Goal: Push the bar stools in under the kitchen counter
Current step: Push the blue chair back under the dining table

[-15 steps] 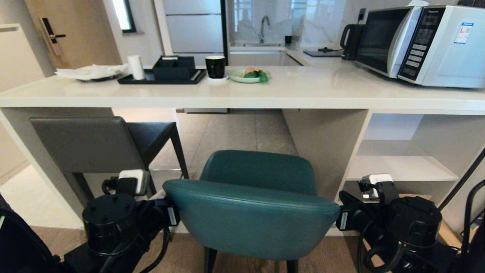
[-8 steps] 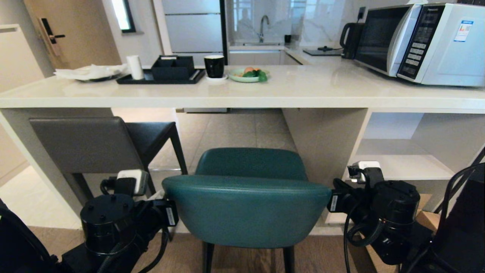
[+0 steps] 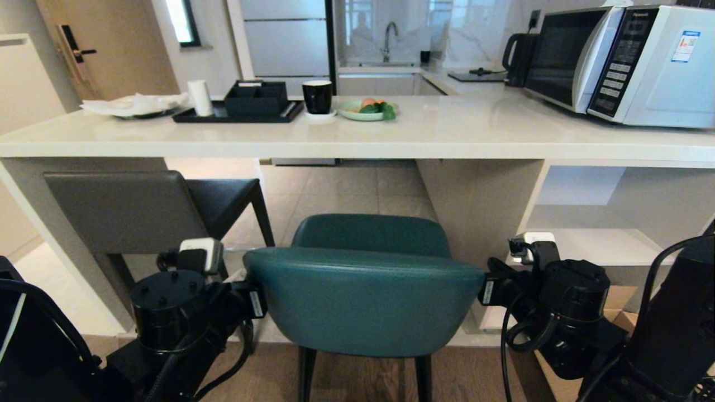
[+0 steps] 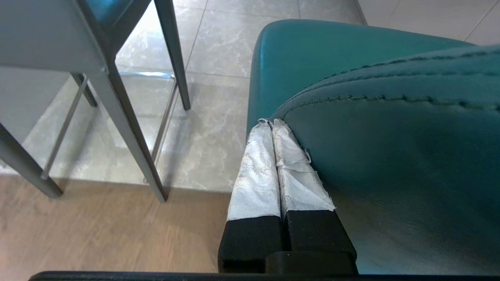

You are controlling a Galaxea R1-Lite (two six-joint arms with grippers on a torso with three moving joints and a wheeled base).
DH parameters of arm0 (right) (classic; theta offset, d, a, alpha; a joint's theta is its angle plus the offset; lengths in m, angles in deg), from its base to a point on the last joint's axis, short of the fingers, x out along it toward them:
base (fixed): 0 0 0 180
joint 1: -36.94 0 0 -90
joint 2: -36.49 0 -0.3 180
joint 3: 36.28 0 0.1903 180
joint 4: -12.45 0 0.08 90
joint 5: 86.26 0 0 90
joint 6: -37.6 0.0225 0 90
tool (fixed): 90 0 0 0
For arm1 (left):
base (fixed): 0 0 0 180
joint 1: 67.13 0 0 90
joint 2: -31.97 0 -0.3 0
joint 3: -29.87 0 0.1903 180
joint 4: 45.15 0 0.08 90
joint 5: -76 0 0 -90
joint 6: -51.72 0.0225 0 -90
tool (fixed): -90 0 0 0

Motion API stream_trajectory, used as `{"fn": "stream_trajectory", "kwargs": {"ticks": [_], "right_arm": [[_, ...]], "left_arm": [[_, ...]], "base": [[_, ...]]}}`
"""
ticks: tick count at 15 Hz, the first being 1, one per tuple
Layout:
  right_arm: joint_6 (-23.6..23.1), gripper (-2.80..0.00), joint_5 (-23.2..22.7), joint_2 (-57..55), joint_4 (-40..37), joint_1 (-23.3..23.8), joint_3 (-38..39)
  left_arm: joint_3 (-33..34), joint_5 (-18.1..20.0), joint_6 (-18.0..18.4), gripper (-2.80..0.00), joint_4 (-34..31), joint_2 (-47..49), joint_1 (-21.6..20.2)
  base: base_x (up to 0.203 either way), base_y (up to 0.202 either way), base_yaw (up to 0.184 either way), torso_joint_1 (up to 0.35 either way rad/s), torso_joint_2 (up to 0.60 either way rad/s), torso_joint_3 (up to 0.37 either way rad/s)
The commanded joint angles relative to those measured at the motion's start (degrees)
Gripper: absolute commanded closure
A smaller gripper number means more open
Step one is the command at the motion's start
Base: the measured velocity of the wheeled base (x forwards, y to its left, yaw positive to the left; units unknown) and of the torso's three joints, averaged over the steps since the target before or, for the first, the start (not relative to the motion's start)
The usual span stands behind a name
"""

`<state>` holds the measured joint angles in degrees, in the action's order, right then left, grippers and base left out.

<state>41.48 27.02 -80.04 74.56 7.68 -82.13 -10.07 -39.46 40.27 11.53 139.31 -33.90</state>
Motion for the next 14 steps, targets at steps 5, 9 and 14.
{"fn": "stream_trajectory", "kwargs": {"ticks": [5, 9, 14], "right_arm": [[-0.01, 0.00, 0.45, 0.42, 0.47, 0.23, 0.43], [-0.19, 0.00, 0.45, 0.34, 0.47, 0.16, 0.43], [-0.19, 0.00, 0.45, 0.25, 0.47, 0.16, 0.34]], "left_arm": [[-0.10, -0.03, 1.17, 0.00, 0.73, 1.92, -0.02], [0.11, -0.03, 1.26, 0.00, 0.73, 2.15, -0.10], [0.23, -0.03, 1.08, 0.00, 0.73, 2.44, -0.18]], "base": [[0.000, 0.000, 0.000, 0.000, 0.00, 0.000], [0.000, 0.000, 0.000, 0.000, 0.00, 0.000], [0.181, 0.000, 0.002, -0.001, 0.00, 0.004]]}}
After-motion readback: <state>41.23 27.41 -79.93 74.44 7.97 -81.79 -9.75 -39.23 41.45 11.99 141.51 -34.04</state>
